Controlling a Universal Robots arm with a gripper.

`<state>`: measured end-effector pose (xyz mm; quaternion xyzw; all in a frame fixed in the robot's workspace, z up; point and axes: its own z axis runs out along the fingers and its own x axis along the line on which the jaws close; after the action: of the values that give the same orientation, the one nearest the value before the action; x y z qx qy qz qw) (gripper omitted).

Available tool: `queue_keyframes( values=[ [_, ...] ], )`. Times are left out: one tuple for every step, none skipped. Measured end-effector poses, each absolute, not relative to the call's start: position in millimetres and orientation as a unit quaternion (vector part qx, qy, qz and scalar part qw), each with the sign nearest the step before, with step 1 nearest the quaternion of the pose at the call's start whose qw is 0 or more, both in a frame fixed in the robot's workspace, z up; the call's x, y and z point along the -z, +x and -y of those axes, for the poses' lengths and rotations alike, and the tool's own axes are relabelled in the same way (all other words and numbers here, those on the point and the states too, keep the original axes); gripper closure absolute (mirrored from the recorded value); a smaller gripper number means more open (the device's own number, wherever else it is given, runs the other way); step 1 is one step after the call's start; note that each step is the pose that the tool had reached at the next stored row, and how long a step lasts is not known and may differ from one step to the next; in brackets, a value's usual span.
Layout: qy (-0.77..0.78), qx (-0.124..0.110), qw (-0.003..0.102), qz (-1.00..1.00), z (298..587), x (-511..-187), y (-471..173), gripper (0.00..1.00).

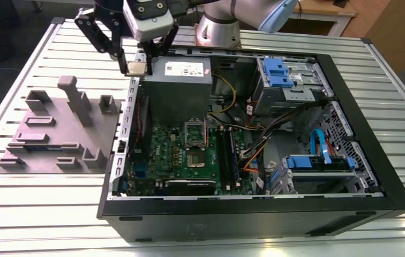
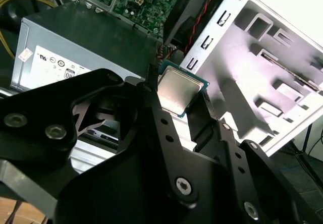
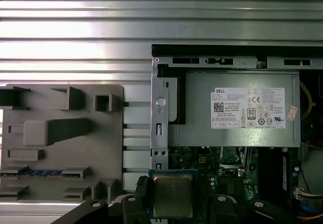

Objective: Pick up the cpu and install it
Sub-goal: 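Pick up the cpu and move it towards the insertion slot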

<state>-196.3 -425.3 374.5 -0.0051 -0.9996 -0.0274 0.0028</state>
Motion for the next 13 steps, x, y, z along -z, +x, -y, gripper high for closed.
queue_keyframes(
  values=[
    [-0.005, 0.027, 0.003, 1.000, 425.3, -374.5, -195.7, 0.53],
    [-0.005, 0.027, 0.003, 1.000, 425.4, -374.5, -195.2, 0.53],
    [-0.005, 0.027, 0.003, 1.000, 425.4, -374.5, -194.7, 0.53],
    [-0.005, 0.027, 0.003, 1.000, 425.3, -374.5, -194.2, 0.53],
    [-0.005, 0.027, 0.003, 1.000, 425.3, -374.5, -193.7, 0.53],
    [-0.005, 0.027, 0.003, 1.000, 425.4, -374.5, -193.2, 0.53],
    [-0.005, 0.027, 0.003, 1.000, 425.4, -374.5, -192.7, 0.53],
    [-0.005, 0.027, 0.003, 1.000, 425.3, -374.5, -192.3, 0.53],
    [-0.005, 0.027, 0.003, 1.000, 425.3, -374.5, -191.8, 0.53],
    [-0.005, 0.027, 0.003, 1.000, 425.3, -374.5, -191.4, 0.53],
    [-0.005, 0.027, 0.003, 1.000, 425.3, -374.5, -190.9, 0.53],
    [-0.005, 0.027, 0.003, 1.000, 425.3, -374.5, -190.4, 0.53],
    [-0.005, 0.027, 0.003, 1.000, 425.3, -374.5, -189.9, 0.53]
  ],
)
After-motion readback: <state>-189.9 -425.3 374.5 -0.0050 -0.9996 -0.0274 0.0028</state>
